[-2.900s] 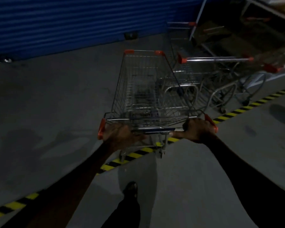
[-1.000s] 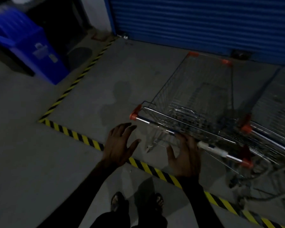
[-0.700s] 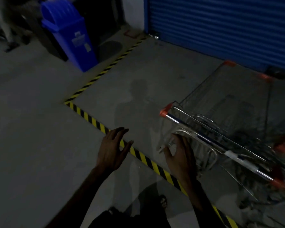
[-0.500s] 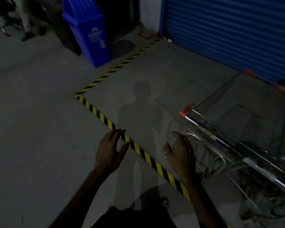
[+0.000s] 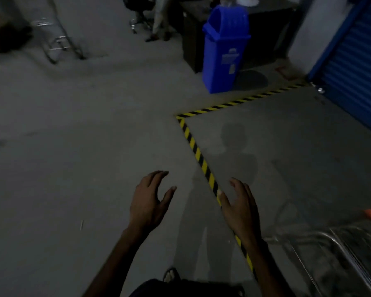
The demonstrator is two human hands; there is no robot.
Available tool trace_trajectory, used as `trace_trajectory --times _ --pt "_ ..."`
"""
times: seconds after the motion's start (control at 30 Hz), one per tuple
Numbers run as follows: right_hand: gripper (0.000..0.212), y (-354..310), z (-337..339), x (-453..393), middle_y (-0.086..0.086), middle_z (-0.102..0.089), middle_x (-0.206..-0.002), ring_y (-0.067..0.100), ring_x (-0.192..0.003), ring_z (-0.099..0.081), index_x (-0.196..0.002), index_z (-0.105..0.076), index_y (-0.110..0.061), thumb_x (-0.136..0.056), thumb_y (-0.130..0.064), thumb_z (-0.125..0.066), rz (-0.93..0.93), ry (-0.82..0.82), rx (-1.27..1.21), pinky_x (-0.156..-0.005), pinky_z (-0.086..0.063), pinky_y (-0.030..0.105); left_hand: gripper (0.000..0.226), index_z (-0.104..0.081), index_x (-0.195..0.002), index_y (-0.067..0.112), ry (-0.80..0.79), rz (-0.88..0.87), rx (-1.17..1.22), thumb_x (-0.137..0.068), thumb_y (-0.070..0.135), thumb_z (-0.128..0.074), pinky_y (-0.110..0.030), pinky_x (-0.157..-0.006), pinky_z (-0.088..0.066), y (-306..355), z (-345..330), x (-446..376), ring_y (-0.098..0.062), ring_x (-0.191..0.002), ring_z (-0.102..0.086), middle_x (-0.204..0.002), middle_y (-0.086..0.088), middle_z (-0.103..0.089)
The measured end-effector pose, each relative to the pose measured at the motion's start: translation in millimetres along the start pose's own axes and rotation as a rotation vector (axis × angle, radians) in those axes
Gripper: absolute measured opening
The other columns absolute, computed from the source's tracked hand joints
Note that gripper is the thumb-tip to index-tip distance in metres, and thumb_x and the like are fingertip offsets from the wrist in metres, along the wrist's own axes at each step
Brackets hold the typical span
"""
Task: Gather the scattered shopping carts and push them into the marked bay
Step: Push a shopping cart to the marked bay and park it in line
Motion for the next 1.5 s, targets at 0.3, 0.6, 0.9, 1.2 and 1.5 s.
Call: trace_trajectory --times 0.3,0.6,0.9,1.2,1.5 --pt "0.052 -115.2 -98.9 -56.8 0.002 -0.055 -0.15 0.025 -0.134 -0.055 -0.148 -0.055 -0.018 -0.103 -0.044 -0.063 0.249 -0.21 0.003 -0.107 -0.05 0.046 0.051 -0.062 -0.141 0.019 0.18 0.201 -0.042 -0.101 0.051 -0.06 -0.046 -0.104 -0.051 -97.3 81.9 -18.1 -0.021 -0.128 -0.057 -0.139 0.001 -0.064" --pt "0.051 -171.3 -172.4 -160.5 -0.001 -0.054 -0.15 0.023 -0.138 -0.052 -0.15 -0.052 -0.023 -0.104 -0.043 -0.062 0.322 -0.306 0.014 -0.11 -0.048 0.046 0.054 -0.06 -0.143 0.021 0.234 0.323 -0.071 -0.101 0.054 -0.058 -0.045 -0.107 -0.049 -155.5 92.9 -95.7 -0.02 -0.13 -0.055 -0.141 0.001 -0.062" --pt "0.049 -254.1 -227.4 -301.8 -0.003 -0.055 -0.149 0.02 -0.135 -0.053 -0.147 -0.055 -0.023 -0.104 -0.045 -0.062 0.417 -0.334 -0.007 -0.105 -0.049 0.039 0.054 -0.061 -0.142 0.022 0.338 0.442 -0.128 -0.099 0.054 -0.059 -0.049 -0.105 -0.051 -214.4 132.1 -222.5 -0.023 -0.129 -0.057 -0.139 0.0 -0.063" --pt "0.051 -338.2 -314.8 -405.7 -0.002 -0.057 -0.146 0.021 -0.133 -0.056 -0.146 -0.056 -0.022 -0.102 -0.047 -0.062 0.503 -0.41 0.003 -0.105 -0.05 0.042 0.054 -0.06 -0.143 0.022 0.396 0.497 -0.151 -0.1 0.055 -0.059 -0.049 -0.104 -0.051 -281.9 164.4 -317.6 -0.023 -0.13 -0.056 -0.14 -0.001 -0.063" --pt "0.049 -454.8 -441.3 -492.0 -0.003 -0.057 -0.145 0.021 -0.131 -0.057 -0.145 -0.056 -0.024 -0.102 -0.047 -0.061 0.54 -0.42 0.038 -0.103 -0.05 0.04 0.053 -0.061 -0.142 0.021 0.405 0.506 -0.149 -0.1 0.054 -0.059 -0.046 -0.104 -0.05 -417.1 221.0 -432.1 -0.024 -0.128 -0.056 -0.14 -0.003 -0.064"
Point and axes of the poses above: each hand's wrist, its own x-axis away from the middle knuckle, its own z-axis out of the back of the hand, y = z × x, the point moved 6 cm from there along -x, towards the middle knuckle
